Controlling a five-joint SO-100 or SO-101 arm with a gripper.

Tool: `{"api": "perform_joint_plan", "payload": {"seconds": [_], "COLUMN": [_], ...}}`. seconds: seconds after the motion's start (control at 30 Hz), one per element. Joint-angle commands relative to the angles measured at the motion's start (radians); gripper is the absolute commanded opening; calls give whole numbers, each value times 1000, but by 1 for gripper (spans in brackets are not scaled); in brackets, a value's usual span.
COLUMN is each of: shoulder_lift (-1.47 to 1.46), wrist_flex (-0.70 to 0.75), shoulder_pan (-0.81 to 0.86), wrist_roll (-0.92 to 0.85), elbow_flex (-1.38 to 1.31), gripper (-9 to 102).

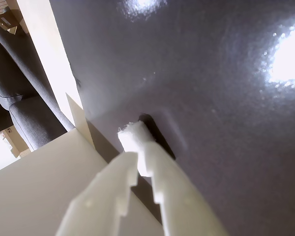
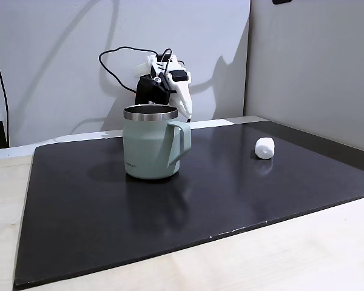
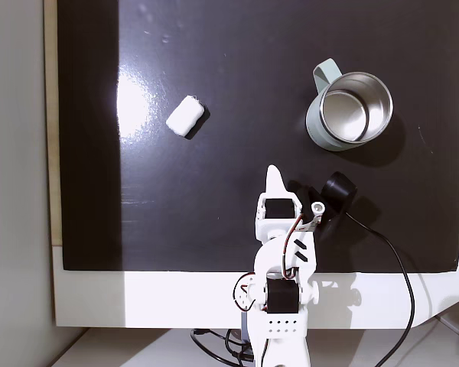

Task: Grasp a gauze and put it in the cup.

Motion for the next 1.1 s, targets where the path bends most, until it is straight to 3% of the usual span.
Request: {"api": "perform_joint_plan", "payload": {"seconds": [0.0, 0.73, 0.9, 1.07], "shoulder_lift": [6, 6, -5, -293], "wrist_flex": [-14, -2, 95, 178], "shoulder_pan": [-66, -64, -71, -71], "wrist_roll": [-74, -38, -32, 8], "elbow_flex": [-14, -25, -160, -459], "gripper": [0, 0, 0, 0]}}
